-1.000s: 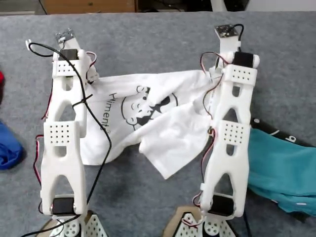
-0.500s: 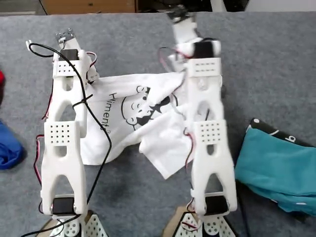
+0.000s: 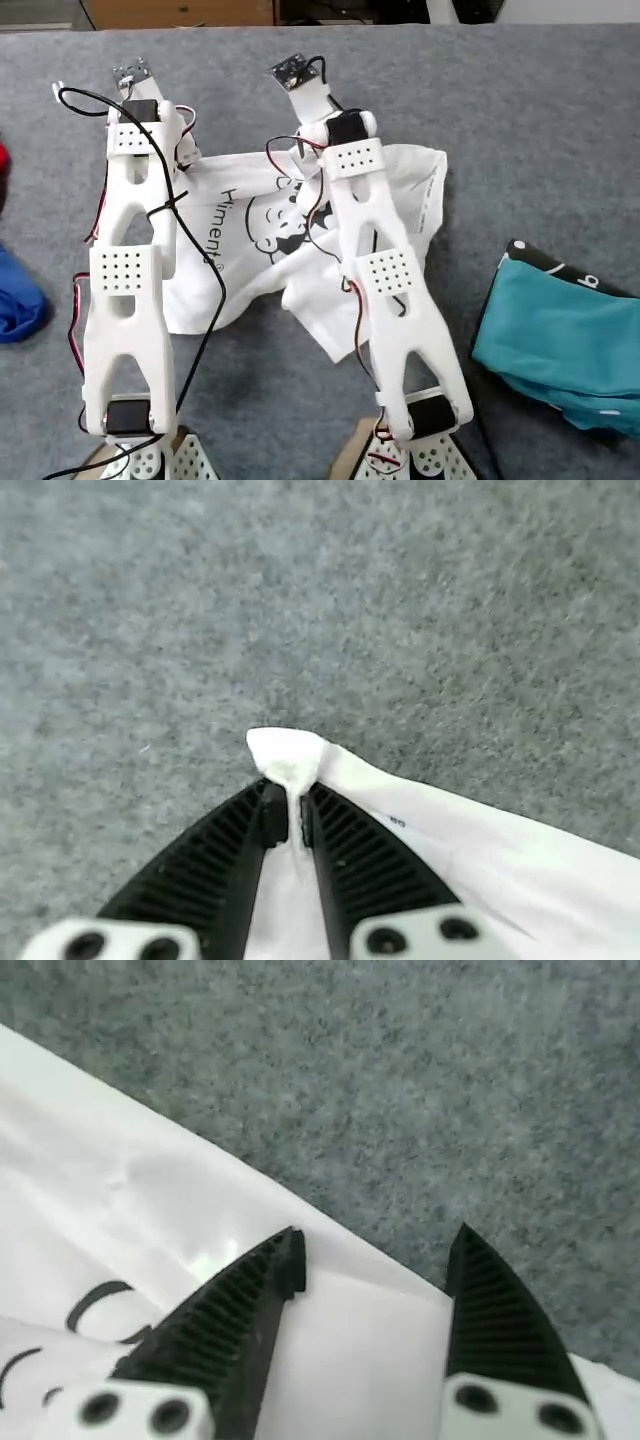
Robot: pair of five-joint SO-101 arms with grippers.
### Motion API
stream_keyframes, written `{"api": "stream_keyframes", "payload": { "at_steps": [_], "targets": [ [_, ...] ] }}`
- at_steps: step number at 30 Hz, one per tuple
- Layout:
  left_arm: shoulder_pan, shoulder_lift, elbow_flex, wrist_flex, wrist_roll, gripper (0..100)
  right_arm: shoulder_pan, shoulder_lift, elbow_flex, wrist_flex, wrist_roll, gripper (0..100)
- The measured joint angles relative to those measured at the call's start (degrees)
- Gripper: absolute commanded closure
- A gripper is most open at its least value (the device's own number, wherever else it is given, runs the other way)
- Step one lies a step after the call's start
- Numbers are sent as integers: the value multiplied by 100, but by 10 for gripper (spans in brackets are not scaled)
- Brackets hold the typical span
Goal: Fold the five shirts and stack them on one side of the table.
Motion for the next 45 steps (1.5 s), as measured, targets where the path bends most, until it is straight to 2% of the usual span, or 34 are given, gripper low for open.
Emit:
{"api": "stream_keyframes", "payload": {
  "at_steps": [6,16,45],
  "targets": [
    [0,0,0,0,0,981,0,-97,0,211,-448,764],
    [0,0,0,0,0,981,-396,-897,0,1257,-501,764],
    [0,0,0,0,0,981,-527,-273,0,1292,-501,764]
  ]
}}
